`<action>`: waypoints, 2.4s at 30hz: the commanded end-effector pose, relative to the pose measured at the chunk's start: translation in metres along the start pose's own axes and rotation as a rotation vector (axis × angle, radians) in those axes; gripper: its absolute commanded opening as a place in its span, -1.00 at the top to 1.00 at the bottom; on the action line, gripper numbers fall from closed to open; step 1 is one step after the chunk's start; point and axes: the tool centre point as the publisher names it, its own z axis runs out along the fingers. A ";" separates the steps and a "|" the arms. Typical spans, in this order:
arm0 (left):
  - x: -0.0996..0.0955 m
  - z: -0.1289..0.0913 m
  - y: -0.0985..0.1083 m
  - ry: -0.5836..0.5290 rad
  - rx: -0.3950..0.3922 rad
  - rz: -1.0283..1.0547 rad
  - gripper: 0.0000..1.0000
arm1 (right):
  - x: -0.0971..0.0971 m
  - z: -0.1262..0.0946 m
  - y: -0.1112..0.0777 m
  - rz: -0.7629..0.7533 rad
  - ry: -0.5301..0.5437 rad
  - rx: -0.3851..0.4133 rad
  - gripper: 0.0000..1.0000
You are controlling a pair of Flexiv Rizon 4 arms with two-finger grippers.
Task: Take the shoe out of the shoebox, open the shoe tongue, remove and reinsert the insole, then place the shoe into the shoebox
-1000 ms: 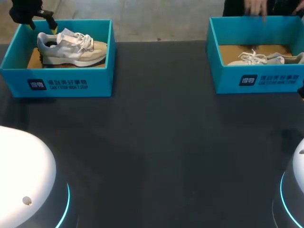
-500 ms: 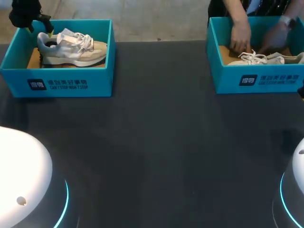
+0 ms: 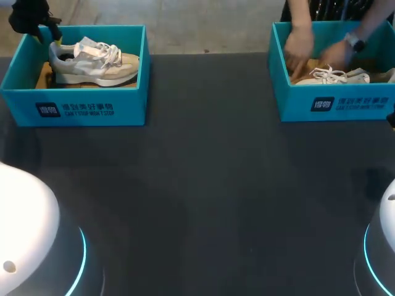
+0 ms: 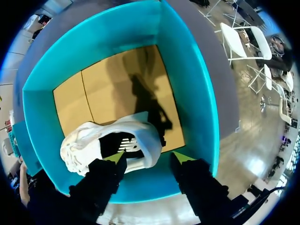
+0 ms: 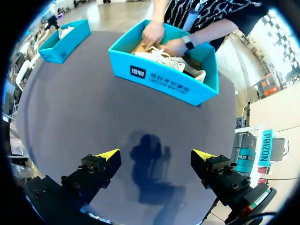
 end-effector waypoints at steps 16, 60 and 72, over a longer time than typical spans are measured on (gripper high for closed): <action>0.012 0.040 0.012 -0.014 0.101 -0.023 -0.13 | 0.000 0.000 0.000 -0.001 0.002 0.000 -1.00; 0.012 0.081 -0.012 -0.038 0.196 -0.117 0.29 | 0.000 0.000 0.000 -0.001 0.002 0.000 -1.00; 0.013 0.062 -0.011 -0.028 0.181 -0.096 1.00 | 0.000 0.000 0.000 -0.001 0.002 0.000 -1.00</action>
